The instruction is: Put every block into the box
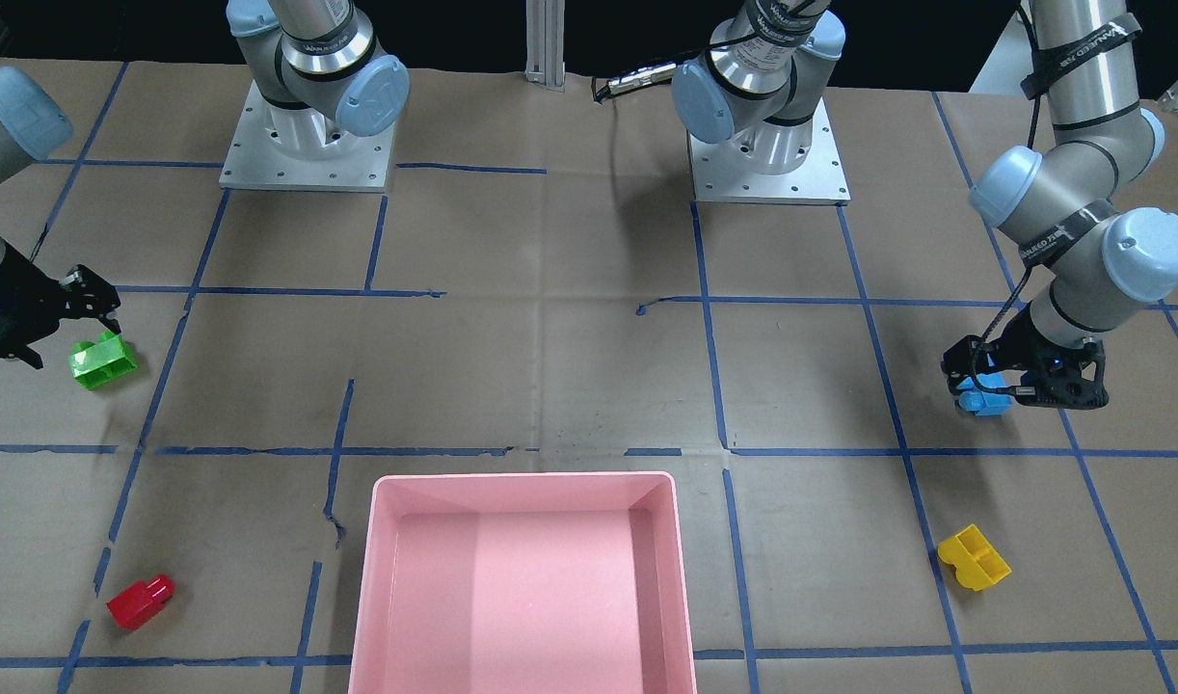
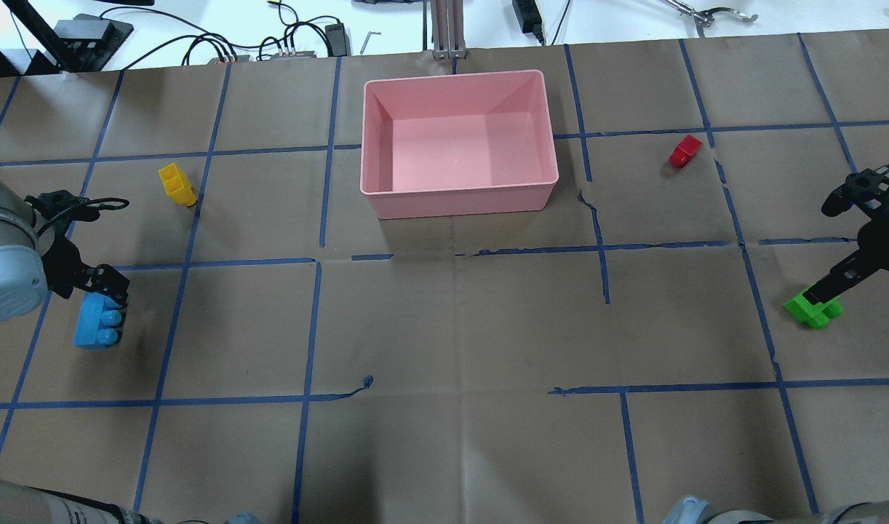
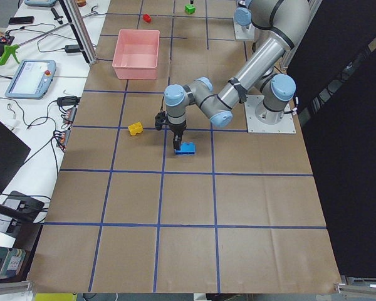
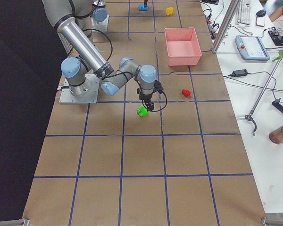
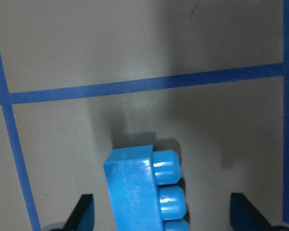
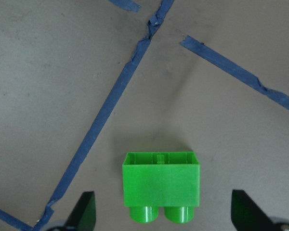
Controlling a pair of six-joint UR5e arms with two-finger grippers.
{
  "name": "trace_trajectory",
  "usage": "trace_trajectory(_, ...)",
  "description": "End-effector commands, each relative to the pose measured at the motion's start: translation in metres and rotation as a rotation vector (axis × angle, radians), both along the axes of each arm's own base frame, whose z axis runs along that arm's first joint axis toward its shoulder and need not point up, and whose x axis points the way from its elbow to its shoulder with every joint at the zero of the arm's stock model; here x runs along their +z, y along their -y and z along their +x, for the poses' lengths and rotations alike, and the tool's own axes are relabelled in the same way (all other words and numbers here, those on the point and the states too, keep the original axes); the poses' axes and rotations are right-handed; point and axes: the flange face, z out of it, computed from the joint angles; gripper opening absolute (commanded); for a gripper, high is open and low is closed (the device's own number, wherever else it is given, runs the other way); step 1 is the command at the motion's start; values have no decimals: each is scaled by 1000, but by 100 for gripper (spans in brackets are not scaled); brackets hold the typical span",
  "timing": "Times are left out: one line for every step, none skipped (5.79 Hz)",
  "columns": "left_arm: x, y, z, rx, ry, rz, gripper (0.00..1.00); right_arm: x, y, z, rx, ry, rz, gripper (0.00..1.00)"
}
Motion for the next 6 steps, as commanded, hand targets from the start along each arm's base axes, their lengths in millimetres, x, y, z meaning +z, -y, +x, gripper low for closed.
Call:
trace_trajectory(-22,-5,18,19,-12,16,99,-22,-3,3,11,16,17,100)
trace_trajectory(-28,-5,20,22,-18,25,99,-25,-1,0,18,3,8,100)
trace_trajectory(-34,-5,21,19,-24,34,96,-31,0,0,28,9,15,100)
trace_trajectory(-33,-5,21,17,-23,33,71,-37,5,-5,31,-14,-11,100)
trace_trajectory(-33,-6,23,20,-21,31,39,-44,6,-5,31,-9,-3,100)
trace_trajectory(-31,-5,24,19,-20,27,21,-45,5,-5,29,-8,4,100)
